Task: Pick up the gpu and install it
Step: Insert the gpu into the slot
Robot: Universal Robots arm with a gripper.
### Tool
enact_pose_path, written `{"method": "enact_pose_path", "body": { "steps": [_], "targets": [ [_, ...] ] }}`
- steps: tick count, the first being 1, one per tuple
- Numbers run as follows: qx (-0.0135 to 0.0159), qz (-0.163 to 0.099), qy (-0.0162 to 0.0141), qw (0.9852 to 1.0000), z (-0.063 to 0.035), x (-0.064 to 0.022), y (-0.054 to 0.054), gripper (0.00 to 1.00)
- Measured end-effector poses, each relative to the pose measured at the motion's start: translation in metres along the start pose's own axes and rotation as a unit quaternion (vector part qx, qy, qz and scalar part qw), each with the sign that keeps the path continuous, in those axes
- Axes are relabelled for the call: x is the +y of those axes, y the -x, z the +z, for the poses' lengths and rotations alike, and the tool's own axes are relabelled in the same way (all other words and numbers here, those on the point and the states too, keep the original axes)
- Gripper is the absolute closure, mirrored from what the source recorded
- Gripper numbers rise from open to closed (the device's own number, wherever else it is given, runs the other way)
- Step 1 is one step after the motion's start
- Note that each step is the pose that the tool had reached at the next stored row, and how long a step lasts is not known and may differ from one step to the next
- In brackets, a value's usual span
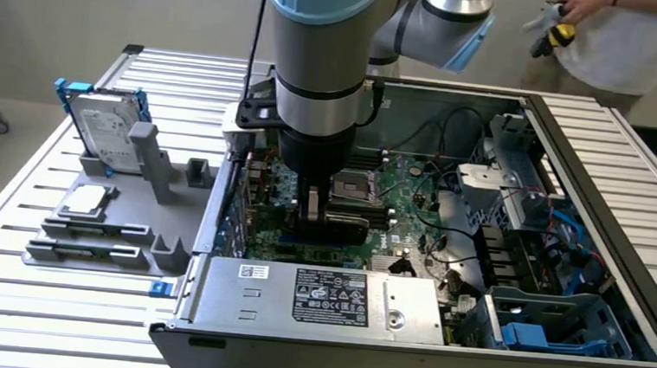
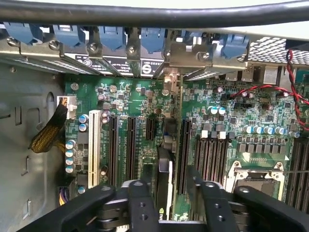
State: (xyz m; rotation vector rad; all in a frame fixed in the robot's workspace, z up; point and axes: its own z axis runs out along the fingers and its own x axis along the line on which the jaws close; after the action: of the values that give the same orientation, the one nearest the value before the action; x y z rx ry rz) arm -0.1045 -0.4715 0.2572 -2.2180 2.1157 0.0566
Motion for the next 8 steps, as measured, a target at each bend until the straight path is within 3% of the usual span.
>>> {"method": "enact_pose_path", "body": {
  "steps": [4,5,8],
  "targets": [
    [-0.0012,0.0,0.0013,1.0,-0.001,0.0,0.0,0.49],
    [-0.0014,0.0,0.0019,1.0,-0.0028,0.0,0.0,0.42],
    [-0.0017,0.0,0.0029,1.0,-0.0119,-0.0003,0.001,0.42]
  ]
}}
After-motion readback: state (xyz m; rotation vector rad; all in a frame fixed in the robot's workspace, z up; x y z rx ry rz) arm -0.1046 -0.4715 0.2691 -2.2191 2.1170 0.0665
